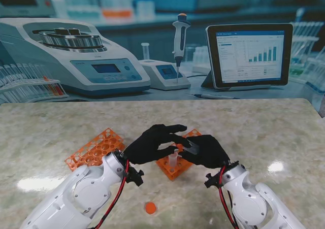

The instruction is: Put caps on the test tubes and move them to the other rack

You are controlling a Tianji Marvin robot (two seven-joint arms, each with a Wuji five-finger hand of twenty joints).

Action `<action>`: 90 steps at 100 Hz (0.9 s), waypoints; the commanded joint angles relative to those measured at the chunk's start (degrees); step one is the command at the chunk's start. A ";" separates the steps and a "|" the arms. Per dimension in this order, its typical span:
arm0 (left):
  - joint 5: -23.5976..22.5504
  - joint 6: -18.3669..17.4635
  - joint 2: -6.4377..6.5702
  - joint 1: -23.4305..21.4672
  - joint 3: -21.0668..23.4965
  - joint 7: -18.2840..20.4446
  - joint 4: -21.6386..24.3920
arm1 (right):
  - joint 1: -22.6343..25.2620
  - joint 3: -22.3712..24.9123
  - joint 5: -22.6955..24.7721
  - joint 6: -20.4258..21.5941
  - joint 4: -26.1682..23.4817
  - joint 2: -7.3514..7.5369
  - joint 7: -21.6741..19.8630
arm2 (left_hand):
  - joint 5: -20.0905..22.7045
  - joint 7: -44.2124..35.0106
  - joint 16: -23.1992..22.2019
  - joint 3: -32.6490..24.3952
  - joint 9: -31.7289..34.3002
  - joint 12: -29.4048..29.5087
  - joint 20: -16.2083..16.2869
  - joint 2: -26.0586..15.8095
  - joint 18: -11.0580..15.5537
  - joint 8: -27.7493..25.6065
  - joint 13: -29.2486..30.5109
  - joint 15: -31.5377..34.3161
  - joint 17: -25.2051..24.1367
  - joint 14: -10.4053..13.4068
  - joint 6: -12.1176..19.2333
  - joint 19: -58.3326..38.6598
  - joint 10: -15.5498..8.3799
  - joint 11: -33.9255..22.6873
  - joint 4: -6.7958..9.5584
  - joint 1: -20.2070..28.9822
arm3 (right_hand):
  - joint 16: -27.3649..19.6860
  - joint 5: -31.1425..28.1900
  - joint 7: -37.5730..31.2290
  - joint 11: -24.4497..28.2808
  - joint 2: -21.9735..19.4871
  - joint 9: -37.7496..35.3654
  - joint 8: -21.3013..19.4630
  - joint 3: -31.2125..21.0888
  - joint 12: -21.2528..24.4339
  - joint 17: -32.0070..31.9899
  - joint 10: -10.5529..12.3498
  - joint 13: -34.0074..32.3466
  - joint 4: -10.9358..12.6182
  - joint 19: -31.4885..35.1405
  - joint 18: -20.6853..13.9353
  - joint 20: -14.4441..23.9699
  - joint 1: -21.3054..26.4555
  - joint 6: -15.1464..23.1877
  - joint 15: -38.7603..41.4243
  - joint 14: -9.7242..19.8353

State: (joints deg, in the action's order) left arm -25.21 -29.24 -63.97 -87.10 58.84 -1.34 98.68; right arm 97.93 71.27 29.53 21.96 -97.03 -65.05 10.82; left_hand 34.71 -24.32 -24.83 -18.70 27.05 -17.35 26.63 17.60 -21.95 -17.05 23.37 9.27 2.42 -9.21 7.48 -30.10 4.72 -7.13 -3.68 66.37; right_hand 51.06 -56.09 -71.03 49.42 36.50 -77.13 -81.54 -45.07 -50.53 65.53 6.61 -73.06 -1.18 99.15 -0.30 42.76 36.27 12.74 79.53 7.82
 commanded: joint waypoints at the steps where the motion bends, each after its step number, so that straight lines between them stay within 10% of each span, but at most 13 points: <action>1: 0.55 -0.21 0.07 -0.40 0.21 0.08 0.81 | 0.32 -0.25 -0.01 0.06 -0.33 -0.22 -0.17 | -1.06 2.62 1.04 2.71 -1.49 1.30 -1.13 -2.50 0.64 1.11 -2.01 -1.54 -1.00 0.87 -2.40 2.46 -1.11 1.00 2.35 0.27 | 1.29 -1.66 -3.08 0.25 -1.04 -0.69 -1.60 0.09 0.23 1.77 -3.33 -3.01 -0.13 6.14 -2.61 0.19 2.29 3.91 6.67 8.54; 29: 1.06 0.85 -0.21 -0.32 0.67 -0.56 0.86 | 0.30 -0.29 -0.04 0.00 -0.32 -0.23 -0.17 | -3.17 11.62 0.54 10.21 -3.28 0.75 -0.82 -4.16 1.13 3.35 -2.73 -1.45 -1.26 1.52 -14.96 3.08 0.62 1.66 2.75 -6.26 | 1.29 -1.63 -3.05 0.24 -1.02 -0.62 -1.61 0.07 0.23 1.77 -3.38 -3.01 -0.13 6.14 -2.60 0.19 2.32 3.93 6.67 8.54; 76: 1.82 3.04 -0.48 2.51 -0.83 -0.23 -2.18 | 0.29 -0.25 -0.09 -0.01 -0.36 -0.23 -0.19 | -3.14 14.54 0.20 11.20 -4.28 0.05 -0.41 1.77 1.16 1.85 -3.16 -1.38 -1.33 1.69 -18.25 3.45 1.01 1.78 2.78 -12.22 | 1.29 -1.63 -3.05 0.24 -0.98 -0.69 -1.62 0.09 0.24 1.77 -3.49 -3.01 -0.14 6.14 -2.60 0.18 2.29 3.93 6.67 8.54; 90: 1.94 3.22 -0.58 3.11 -1.61 -0.31 -2.78 | 0.28 -0.26 -0.10 -0.04 -0.37 -0.23 -0.21 | -2.33 14.61 0.02 2.66 -3.97 -0.31 0.07 3.49 1.15 -1.64 -2.84 -1.27 -1.12 1.61 -18.08 3.60 0.99 1.68 1.37 -16.06 | 1.29 -1.63 -3.05 0.24 -0.94 -0.69 -1.62 0.05 0.24 1.77 -3.43 -3.01 -0.13 6.14 -2.60 0.18 2.32 3.93 6.67 8.54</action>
State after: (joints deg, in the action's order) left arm -23.26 -26.28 -64.31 -84.19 57.52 -1.90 96.12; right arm 97.91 71.20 29.50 21.97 -97.07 -65.06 10.75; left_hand 32.88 -10.60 -24.82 -14.27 24.33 -17.35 26.63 20.61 -21.86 -17.81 21.32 8.65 1.97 -9.20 -9.59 -28.74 5.50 -6.09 -2.57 51.19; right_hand 51.06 -56.09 -71.04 49.42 36.50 -77.13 -81.54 -45.07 -50.53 65.52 6.61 -73.06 -1.18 99.15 -0.30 42.75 36.27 12.76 79.53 7.82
